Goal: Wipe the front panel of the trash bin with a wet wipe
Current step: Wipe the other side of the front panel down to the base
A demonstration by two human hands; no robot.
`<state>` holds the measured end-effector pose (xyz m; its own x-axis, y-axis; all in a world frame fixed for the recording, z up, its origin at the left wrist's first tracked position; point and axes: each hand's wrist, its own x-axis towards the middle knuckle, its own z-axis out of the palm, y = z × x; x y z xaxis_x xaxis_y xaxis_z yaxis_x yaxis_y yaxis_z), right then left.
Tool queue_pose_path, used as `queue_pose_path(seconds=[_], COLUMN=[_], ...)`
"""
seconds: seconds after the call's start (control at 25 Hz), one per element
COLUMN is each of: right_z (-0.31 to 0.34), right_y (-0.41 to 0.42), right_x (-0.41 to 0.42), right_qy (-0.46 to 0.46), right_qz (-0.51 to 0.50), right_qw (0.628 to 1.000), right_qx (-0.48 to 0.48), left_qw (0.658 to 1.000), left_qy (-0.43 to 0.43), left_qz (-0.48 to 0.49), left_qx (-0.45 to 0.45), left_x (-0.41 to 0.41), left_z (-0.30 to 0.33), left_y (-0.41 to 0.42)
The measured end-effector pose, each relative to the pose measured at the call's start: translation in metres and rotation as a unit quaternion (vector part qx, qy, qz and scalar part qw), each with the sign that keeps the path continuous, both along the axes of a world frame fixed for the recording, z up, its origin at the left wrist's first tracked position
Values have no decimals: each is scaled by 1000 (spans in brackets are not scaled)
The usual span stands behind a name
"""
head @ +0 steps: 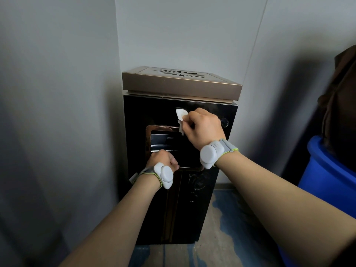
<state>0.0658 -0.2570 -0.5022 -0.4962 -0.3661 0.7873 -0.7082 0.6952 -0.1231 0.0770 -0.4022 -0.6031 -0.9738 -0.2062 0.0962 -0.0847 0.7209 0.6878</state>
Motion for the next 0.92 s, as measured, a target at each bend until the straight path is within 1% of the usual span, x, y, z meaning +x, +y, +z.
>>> queue_pose_path(seconds=[0.2,0.48,0.64,0.92], right_z=[-5,-9,-12,-14], right_y=[9,30,42,53], right_x=[-3,-5,-6,-10], right_qy=[-4,-8,-12,-29], right_qz=[-8,-29,-44,-65], right_qw=[1000,999,999,997], right_qx=[-8,-17,-23,-41], left_qw=[1000,995,994,994], left_qy=[12,73,71,78], left_qz=[-23,-67,-82,-75], left_qx=[-10,-5,-4,22], left_x=[-2,-5,-6,-4], left_z=[-4,-14,-17,-19], left_y=[-1,6,12,14])
